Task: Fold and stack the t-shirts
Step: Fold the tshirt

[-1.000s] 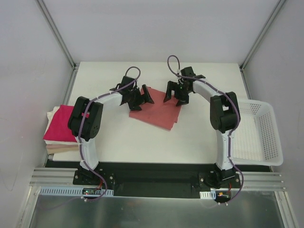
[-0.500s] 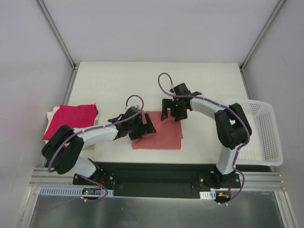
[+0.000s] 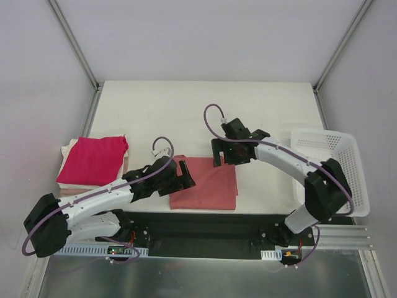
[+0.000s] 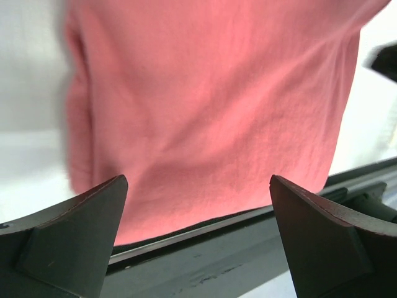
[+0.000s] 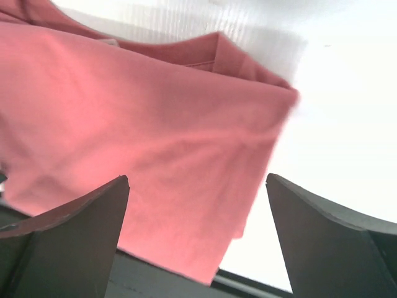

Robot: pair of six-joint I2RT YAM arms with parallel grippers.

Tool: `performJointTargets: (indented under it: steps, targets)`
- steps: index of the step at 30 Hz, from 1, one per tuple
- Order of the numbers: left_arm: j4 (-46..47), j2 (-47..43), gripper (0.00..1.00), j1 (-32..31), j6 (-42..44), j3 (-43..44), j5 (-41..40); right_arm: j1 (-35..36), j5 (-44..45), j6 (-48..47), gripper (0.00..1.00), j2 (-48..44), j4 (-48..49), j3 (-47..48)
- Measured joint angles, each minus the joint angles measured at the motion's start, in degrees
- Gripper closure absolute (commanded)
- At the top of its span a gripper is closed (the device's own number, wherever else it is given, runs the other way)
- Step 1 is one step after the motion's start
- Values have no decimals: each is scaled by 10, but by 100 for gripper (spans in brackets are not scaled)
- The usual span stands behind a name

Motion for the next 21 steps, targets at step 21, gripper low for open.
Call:
performJointTargets:
  steps: [21]
  targets:
    - [-97,183,19,127,115,102,-24,-11,202,53,3,-453,-126,-173]
